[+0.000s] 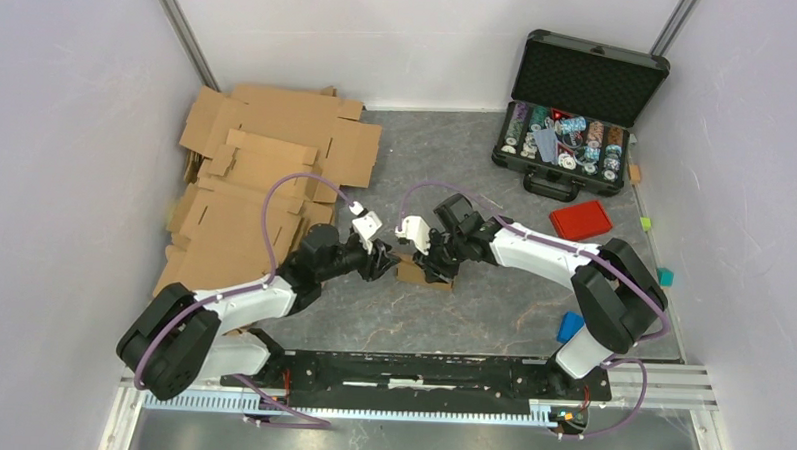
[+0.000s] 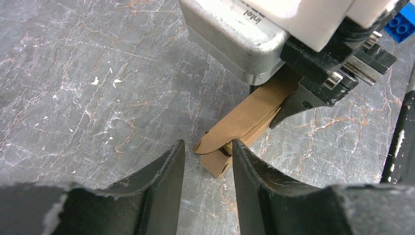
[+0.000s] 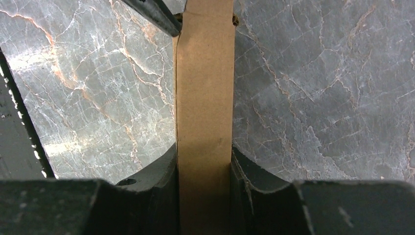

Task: Fold the paper box
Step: Close the paper box at the center of the board.

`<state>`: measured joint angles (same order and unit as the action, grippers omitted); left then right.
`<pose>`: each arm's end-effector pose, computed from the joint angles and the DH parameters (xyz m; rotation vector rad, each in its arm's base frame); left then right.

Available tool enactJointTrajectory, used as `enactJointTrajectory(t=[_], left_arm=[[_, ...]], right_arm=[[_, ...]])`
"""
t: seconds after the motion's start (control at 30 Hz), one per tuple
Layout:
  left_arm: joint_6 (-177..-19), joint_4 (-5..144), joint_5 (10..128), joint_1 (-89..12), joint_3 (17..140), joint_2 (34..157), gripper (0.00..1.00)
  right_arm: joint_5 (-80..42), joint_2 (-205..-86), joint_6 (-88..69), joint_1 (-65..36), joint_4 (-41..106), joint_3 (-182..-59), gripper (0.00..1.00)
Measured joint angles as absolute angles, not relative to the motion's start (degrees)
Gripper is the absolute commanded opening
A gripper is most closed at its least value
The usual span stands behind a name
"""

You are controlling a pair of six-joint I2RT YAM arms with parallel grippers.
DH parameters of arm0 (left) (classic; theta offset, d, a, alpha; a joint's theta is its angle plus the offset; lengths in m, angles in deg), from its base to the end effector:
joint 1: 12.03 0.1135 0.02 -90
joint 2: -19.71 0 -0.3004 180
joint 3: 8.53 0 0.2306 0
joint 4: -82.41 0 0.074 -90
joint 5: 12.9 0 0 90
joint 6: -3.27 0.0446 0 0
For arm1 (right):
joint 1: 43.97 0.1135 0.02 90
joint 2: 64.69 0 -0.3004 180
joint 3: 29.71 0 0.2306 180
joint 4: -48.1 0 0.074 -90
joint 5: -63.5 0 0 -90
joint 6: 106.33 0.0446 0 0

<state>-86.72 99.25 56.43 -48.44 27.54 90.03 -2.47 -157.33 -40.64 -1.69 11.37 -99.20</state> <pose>0.1676 -0.1432 0.2319 0.8403 1.7352 -0.7694 0.2123 0.2176 0.2237 -1.5593 2.1017 0.6590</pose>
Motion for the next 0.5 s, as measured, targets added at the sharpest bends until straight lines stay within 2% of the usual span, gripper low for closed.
enactJointTrajectory(t=[0.37, 0.4, 0.5], left_arm=[[-86.72, 101.07, 56.89, -48.5, 26.78, 89.2, 0.51], [-86.72, 101.39, 57.04, -48.5, 26.78, 89.18, 0.51], [-86.72, 102.53, 57.11, -48.48, 26.78, 89.16, 0.4]], right_arm=[[-1.71, -157.33, -40.66, -1.41, 11.11, -99.2, 0.17], [-1.4, -157.33, -40.73, -1.32, 11.04, -99.2, 0.17], [-0.53, -157.33, -40.93, -0.71, 10.54, -99.2, 0.17]])
